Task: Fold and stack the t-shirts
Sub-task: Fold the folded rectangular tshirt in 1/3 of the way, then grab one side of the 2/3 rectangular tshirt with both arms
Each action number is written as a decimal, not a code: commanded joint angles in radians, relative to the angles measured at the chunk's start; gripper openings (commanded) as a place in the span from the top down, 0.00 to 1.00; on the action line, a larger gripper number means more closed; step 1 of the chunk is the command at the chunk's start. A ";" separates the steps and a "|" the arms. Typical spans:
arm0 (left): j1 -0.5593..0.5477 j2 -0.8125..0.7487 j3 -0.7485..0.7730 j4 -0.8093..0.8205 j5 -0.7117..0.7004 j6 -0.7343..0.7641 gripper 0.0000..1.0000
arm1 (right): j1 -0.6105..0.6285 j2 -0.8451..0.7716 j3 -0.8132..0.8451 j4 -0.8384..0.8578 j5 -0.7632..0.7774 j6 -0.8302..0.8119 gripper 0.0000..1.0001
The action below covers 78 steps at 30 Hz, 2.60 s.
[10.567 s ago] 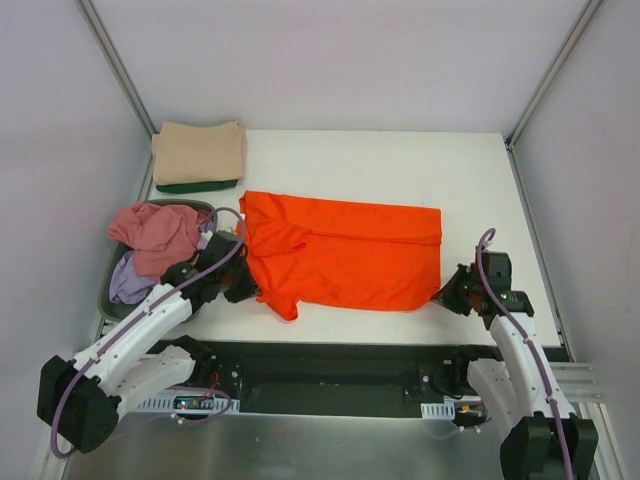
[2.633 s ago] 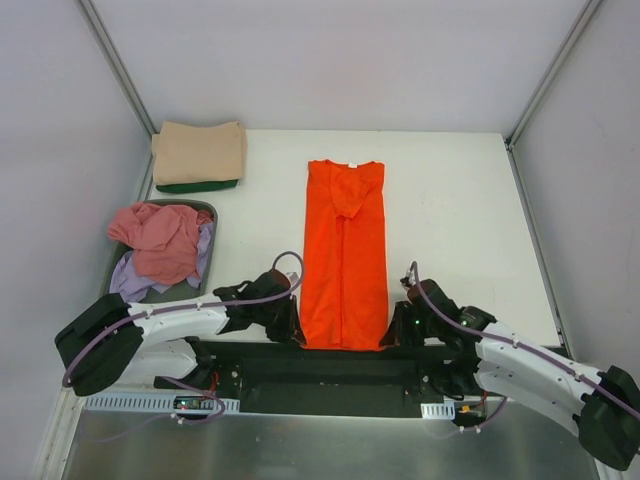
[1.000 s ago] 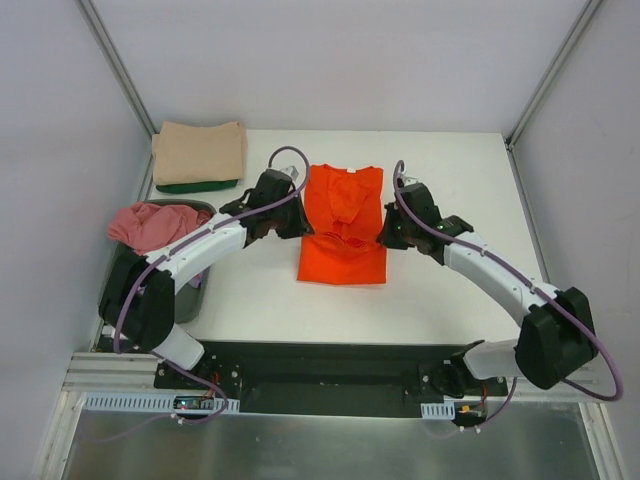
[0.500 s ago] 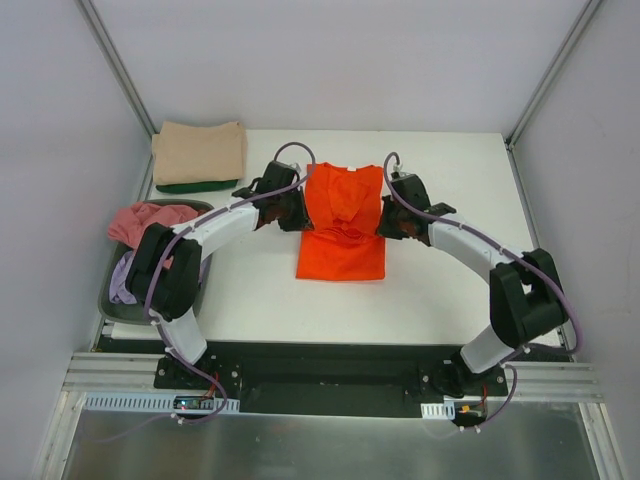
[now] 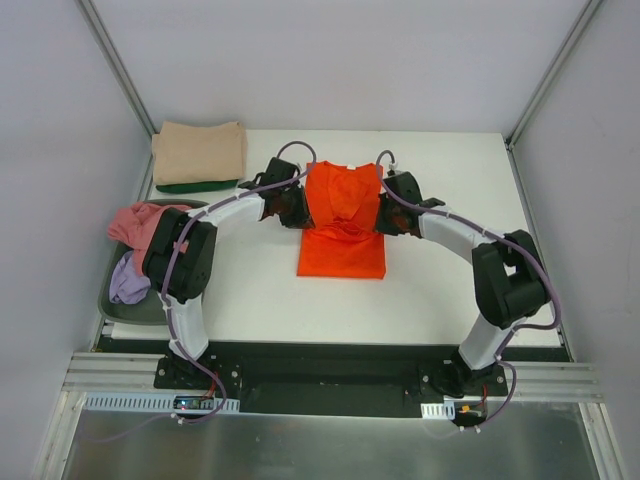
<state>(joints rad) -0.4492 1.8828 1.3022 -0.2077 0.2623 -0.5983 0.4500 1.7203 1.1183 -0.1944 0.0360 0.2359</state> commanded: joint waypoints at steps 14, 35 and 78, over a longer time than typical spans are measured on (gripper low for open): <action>0.027 -0.241 -0.124 -0.002 -0.018 0.023 0.01 | 0.001 -0.169 -0.041 -0.007 -0.085 -0.015 0.12; -0.013 -0.370 -0.492 0.128 0.110 -0.090 0.06 | 0.110 -0.212 -0.325 0.107 -0.216 0.026 0.04; -0.059 -0.235 -0.528 0.162 0.068 -0.101 1.00 | 0.055 -0.300 -0.489 0.064 -0.108 0.126 0.43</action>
<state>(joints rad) -0.4984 1.6653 0.8017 -0.0311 0.3836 -0.7044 0.5072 1.3743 0.6304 -0.1314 -0.0814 0.3416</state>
